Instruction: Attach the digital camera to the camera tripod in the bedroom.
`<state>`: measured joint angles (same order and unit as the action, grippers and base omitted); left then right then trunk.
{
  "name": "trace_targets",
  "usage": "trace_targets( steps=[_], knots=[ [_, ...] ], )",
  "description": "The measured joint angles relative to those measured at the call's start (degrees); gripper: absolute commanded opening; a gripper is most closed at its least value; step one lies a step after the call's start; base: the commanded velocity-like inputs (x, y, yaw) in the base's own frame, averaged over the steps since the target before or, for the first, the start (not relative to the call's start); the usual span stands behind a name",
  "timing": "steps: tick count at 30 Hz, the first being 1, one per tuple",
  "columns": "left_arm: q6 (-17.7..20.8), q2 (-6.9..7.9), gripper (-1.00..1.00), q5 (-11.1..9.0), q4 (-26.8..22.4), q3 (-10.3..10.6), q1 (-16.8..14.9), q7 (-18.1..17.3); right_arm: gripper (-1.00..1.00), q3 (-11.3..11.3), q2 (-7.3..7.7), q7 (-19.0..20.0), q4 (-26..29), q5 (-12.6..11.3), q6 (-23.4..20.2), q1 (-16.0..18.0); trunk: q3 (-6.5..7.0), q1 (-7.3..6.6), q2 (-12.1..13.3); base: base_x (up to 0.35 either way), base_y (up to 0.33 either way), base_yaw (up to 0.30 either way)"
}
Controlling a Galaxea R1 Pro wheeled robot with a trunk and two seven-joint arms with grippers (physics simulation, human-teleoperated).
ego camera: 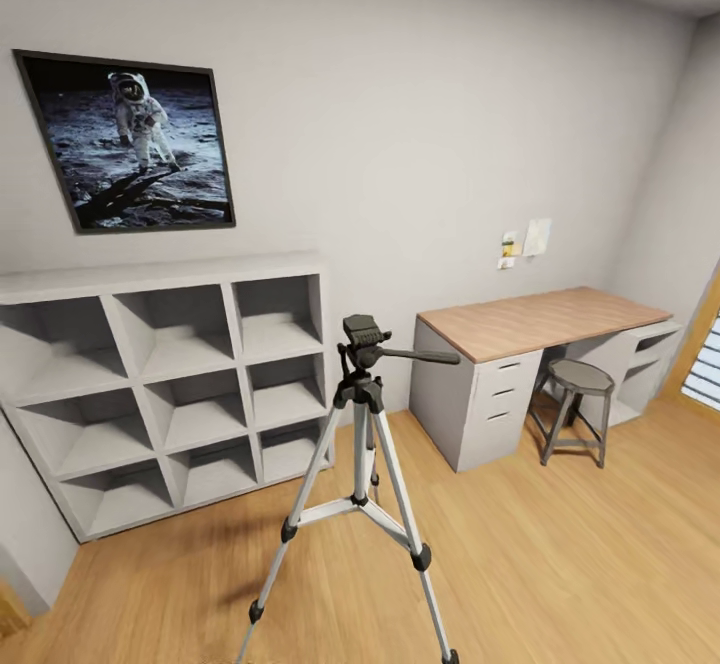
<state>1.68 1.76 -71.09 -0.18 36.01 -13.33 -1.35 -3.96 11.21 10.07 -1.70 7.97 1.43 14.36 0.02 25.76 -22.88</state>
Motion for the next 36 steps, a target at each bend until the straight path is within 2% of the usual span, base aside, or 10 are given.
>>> trace_targets(
  steps=[19, 36],
  knots=[
    [-0.01, -0.10, -1.00, 0.06, 0.00, 0.00, 0.00, 0.00, 1.00, 0.00, 0.02, 0.00, 0.00, 0.01, 0.00, 0.00, 0.00, 0.00, 0.01, 0.000, -0.002, 0.263],
    [-0.01, -0.29, -1.00, 0.09, 0.01, 0.00, 0.01, 0.05, 1.00, -0.01, 0.18, 0.01, 0.02, -0.01, 0.39, -0.01, 0.00, -0.01, 0.00, 0.014, -0.008, 0.033]
  ],
)
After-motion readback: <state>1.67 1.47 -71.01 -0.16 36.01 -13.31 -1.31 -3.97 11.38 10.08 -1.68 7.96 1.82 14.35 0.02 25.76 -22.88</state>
